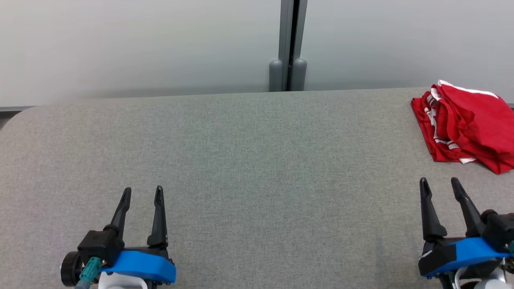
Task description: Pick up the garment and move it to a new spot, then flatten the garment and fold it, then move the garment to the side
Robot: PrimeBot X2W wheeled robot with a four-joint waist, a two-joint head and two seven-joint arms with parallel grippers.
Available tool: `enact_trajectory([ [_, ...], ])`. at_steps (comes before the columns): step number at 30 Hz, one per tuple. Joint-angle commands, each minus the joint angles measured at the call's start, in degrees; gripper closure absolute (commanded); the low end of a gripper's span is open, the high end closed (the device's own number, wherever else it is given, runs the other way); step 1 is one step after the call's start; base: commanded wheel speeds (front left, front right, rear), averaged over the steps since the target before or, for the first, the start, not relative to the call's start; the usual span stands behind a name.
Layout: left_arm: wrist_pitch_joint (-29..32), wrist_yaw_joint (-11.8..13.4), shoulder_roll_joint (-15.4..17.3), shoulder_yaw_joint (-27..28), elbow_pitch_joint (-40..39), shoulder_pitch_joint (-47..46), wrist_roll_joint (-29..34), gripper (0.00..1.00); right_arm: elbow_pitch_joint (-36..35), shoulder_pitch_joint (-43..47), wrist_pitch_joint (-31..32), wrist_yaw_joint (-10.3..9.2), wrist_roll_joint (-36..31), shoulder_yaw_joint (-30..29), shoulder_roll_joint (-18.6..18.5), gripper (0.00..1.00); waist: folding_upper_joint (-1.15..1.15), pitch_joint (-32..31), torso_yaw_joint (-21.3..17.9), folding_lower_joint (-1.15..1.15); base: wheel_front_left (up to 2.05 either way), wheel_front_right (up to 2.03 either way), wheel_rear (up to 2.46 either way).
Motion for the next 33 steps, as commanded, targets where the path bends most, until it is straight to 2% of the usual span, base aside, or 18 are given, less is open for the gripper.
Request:
enact_trajectory([
  [1, -0.2, 0.3, 0.0, 0.1, 0.0, 0.4, 0.0, 0.00, -0.5, 0.9, 0.0, 0.01, -0.2, 0.0, 0.1, 0.00, 0.02, -0.2, -0.2, 0.01, 0.00, 0.00, 0.00],
  [9, -0.2, 0.2, -0.1, 1.6, 1.0, 2.8, -0.4, 0.00, -1.6, 3.7, 0.9, 0.01, 0.2, 0.8, 1.3, 0.00, 0.02, -2.1, -0.3, 0.01, 0.00, 0.00, 0.00],
  [33, -0.2, -0.6, -0.3, 3.7, 3.7, 5.1, 0.0, 0.00, 3.2, 3.9, -1.2, 0.01, 1.3, 3.2, 1.5, 0.00, 0.02, -5.0, 0.4, 0.01, 0.00, 0.00, 0.00],
])
